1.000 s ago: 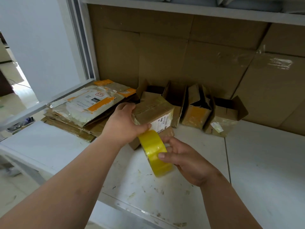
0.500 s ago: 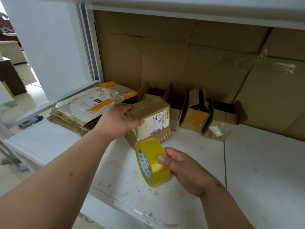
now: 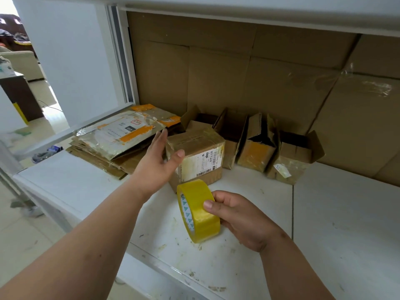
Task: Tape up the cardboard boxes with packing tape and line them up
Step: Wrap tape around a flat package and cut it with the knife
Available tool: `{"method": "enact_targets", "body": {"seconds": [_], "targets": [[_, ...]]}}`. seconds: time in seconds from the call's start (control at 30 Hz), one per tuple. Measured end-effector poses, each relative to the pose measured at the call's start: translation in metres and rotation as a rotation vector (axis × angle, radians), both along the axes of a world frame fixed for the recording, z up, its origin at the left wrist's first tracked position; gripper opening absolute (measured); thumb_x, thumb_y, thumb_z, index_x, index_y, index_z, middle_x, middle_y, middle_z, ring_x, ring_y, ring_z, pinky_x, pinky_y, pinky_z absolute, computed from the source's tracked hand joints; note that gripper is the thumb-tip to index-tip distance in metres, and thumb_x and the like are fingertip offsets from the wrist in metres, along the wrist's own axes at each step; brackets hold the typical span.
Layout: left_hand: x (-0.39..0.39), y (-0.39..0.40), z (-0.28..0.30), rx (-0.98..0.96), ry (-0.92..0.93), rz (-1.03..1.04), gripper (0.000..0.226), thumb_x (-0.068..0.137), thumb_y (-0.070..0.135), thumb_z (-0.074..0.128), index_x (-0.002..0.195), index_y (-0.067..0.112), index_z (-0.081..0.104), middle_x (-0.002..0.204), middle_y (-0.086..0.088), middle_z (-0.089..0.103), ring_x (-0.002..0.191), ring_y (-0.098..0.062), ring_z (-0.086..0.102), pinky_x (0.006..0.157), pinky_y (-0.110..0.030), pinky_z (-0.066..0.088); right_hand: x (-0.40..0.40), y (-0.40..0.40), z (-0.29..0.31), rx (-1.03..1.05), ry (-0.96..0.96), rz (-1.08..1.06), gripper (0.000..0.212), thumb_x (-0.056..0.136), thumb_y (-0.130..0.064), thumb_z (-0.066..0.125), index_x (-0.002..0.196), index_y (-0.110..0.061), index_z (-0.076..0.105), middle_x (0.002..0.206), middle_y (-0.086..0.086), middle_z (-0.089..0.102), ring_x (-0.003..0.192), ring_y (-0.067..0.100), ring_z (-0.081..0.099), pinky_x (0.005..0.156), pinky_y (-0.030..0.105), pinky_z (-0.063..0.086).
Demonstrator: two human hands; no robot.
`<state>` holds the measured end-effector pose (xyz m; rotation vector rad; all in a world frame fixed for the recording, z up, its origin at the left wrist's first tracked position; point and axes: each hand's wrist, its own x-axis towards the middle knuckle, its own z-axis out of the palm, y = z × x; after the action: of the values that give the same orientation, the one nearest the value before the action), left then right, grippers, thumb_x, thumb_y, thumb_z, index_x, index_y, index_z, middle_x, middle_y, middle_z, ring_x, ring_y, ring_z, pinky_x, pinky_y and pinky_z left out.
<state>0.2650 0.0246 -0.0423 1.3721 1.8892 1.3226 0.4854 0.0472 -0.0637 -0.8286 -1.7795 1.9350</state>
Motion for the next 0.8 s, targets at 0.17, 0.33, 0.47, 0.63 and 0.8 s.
{"method": "enact_targets", "body": {"seconds": [0.17, 0.33, 0.47, 0.63, 0.8], "targets": [[0.021, -0.024, -0.016, -0.029, -0.290, 0.227, 0.060, 0.085, 0.053, 0.068, 0.132, 0.020, 0.050, 0.131, 0.003, 0.056, 0.115, -0.013, 0.056, 0.091, -0.032, 0.048, 0.009, 0.006, 0.000, 0.032, -0.030, -0.013, 0.028, 0.089, -0.032, 0.068, 0.108, -0.012, 0.071, 0.103, 0.008, 0.074, 0.097, 0.022, 0.069, 0.095, 0.038, 0.052], [0.037, -0.038, -0.022, -0.172, -0.520, 0.102, 0.047, 0.086, 0.043, 0.070, 0.109, 0.002, 0.063, 0.107, -0.011, 0.071, 0.098, -0.021, 0.064, 0.097, -0.041, 0.050, 0.024, 0.025, -0.002, 0.038, -0.084, -0.252, 0.016, 0.097, -0.011, 0.057, 0.105, -0.014, 0.070, 0.097, 0.007, 0.075, 0.088, 0.019, 0.066, 0.082, 0.030, 0.049], [0.044, -0.039, -0.020, -0.146, -0.571, 0.130, 0.035, 0.088, 0.039, 0.069, 0.100, 0.006, 0.066, 0.094, -0.004, 0.071, 0.091, -0.017, 0.062, 0.097, -0.040, 0.049, 0.020, 0.035, -0.022, 0.494, -0.584, -0.313, 0.035, 0.098, -0.011, 0.049, 0.122, -0.030, 0.064, 0.119, -0.003, 0.059, 0.102, 0.014, 0.058, 0.087, 0.027, 0.045], [0.050, -0.044, -0.019, -0.140, -0.592, 0.155, 0.029, 0.089, 0.039, 0.069, 0.097, 0.011, 0.070, 0.101, -0.005, 0.074, 0.098, -0.018, 0.066, 0.098, -0.039, 0.051, 0.017, 0.027, -0.036, 0.812, -0.944, -0.068, 0.052, 0.094, -0.014, 0.049, 0.131, -0.050, 0.053, 0.127, -0.005, 0.042, 0.125, 0.018, 0.039, 0.104, 0.036, 0.027], [0.055, -0.048, -0.019, -0.100, -0.613, 0.162, 0.035, 0.089, 0.035, 0.070, 0.104, 0.003, 0.065, 0.108, -0.013, 0.071, 0.095, -0.020, 0.064, 0.103, -0.045, 0.048, 0.026, 0.028, -0.033, 0.933, -1.041, -0.216, 0.015, 0.094, -0.037, 0.059, 0.108, -0.040, 0.062, 0.114, -0.005, 0.036, 0.115, 0.022, 0.036, 0.092, 0.037, 0.026]]}}
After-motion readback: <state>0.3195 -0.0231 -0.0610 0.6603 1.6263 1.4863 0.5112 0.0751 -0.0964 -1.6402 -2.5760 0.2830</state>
